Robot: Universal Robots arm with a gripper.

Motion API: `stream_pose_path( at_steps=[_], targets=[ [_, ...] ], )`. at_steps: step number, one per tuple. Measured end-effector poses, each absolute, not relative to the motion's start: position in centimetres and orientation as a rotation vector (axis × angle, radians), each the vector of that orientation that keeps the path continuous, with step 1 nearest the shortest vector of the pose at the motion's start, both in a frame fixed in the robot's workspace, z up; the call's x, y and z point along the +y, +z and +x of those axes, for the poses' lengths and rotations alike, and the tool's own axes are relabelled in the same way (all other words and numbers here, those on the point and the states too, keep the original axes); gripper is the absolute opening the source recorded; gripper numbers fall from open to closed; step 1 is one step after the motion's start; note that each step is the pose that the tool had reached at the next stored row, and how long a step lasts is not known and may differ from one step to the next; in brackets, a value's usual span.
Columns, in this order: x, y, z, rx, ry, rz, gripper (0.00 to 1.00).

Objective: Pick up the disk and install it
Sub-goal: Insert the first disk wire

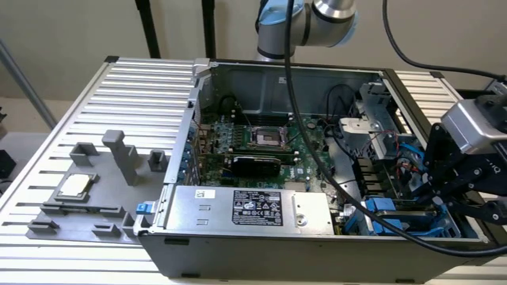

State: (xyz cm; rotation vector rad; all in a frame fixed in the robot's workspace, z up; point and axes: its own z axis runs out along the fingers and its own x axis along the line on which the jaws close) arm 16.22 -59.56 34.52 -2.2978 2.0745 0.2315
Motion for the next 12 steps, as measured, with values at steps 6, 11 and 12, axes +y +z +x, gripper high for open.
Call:
stream_pose_path(
  at_steps=[6,11,12],
  targets=[
    [-59.53,34.48,16.03,2.116,0.23,-2.256,0.16],
    [-59.53,34.48,15.78,2.159,0.229,-2.211,0.16],
    [-59.53,34.48,15.74,2.168,0.228,-2.201,0.16]
  ],
)
